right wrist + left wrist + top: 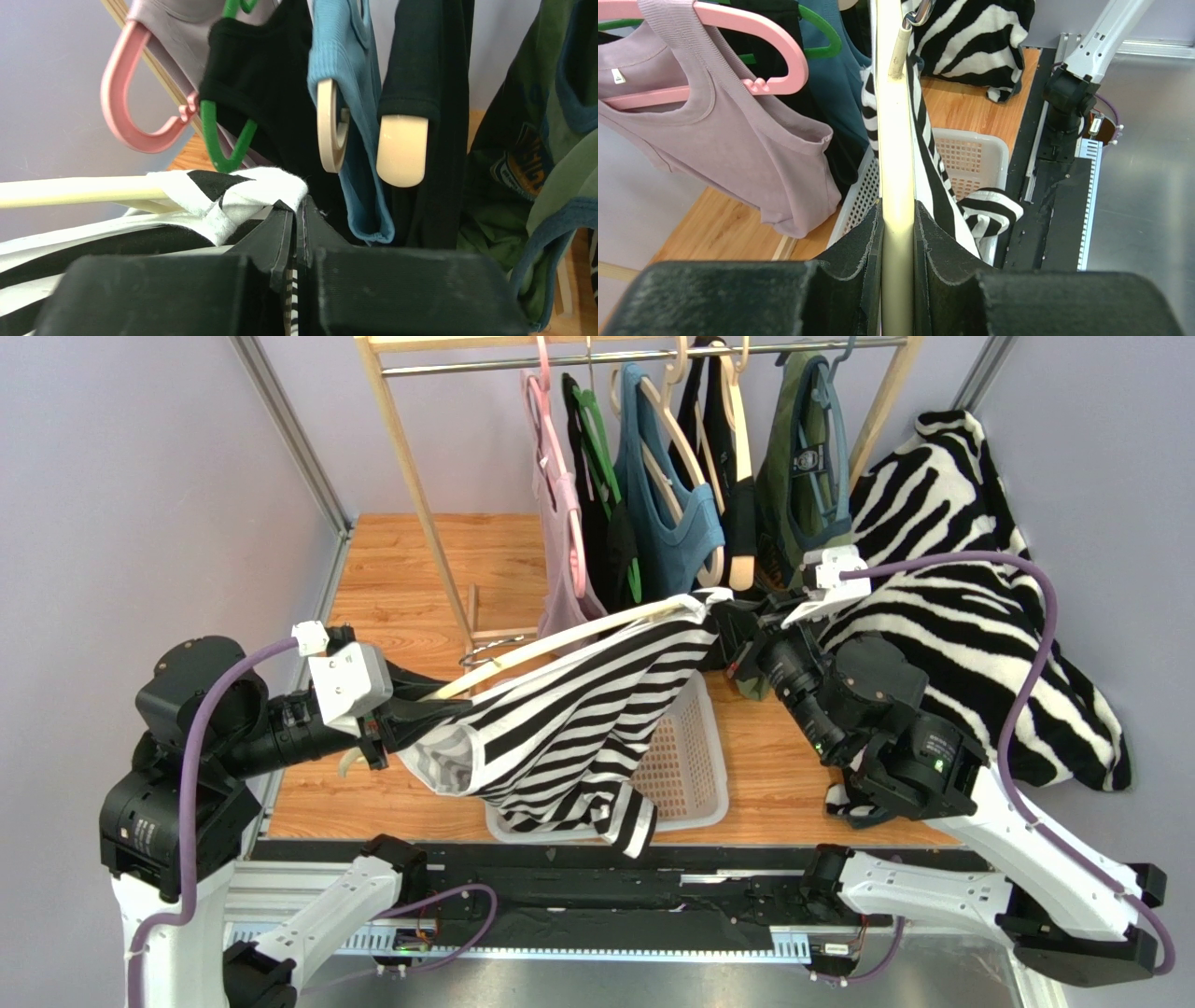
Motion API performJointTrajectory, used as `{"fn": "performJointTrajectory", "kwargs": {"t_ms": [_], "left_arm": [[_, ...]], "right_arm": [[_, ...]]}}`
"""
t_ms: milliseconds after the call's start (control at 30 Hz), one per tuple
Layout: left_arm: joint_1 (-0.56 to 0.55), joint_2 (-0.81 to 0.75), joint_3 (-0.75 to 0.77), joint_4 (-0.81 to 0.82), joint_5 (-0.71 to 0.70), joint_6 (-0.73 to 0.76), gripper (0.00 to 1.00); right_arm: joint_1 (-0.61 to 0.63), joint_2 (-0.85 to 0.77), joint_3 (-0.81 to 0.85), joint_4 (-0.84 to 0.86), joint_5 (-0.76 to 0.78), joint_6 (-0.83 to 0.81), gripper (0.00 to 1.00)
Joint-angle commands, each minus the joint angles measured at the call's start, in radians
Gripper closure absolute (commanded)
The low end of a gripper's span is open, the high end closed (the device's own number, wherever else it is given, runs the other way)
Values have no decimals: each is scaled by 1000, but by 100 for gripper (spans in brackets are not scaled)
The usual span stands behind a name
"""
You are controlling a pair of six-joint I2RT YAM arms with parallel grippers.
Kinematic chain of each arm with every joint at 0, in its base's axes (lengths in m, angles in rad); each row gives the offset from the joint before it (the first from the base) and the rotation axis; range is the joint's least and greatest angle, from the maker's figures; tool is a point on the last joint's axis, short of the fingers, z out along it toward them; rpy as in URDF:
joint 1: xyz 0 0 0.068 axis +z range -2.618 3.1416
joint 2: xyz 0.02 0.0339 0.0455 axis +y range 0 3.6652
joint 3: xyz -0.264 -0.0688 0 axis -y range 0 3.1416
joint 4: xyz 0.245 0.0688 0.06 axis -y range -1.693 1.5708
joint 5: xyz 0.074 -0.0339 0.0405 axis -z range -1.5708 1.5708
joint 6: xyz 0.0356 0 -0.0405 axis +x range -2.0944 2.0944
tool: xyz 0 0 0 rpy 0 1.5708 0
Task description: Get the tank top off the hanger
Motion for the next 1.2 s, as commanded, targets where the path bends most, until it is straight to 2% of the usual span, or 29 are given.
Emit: {"fn": "performJointTrajectory", "kwargs": {"t_ms": [0, 300, 600, 833, 1000, 1167], "left_arm": [[7, -34, 80, -41, 55, 25, 100], [12, 6, 158, -23, 106, -33, 100], [35, 47, 213, 83, 149, -159, 100], [49, 55, 238, 95, 175, -173, 100], [66, 79, 278, 120, 210, -230, 100], [73, 85, 342, 120, 311, -282, 100]], "right_arm": [[-86, -2, -8, -86, 35, 54, 100], [-89, -17, -86, -125, 35, 62, 100], [-87, -53, -164, -165, 2, 112, 100], [-89, -126, -183, -233, 69, 114, 100], [-90, -94, -198, -303, 103, 152, 100], [-164, -135, -258, -339, 117, 190, 100]]}}
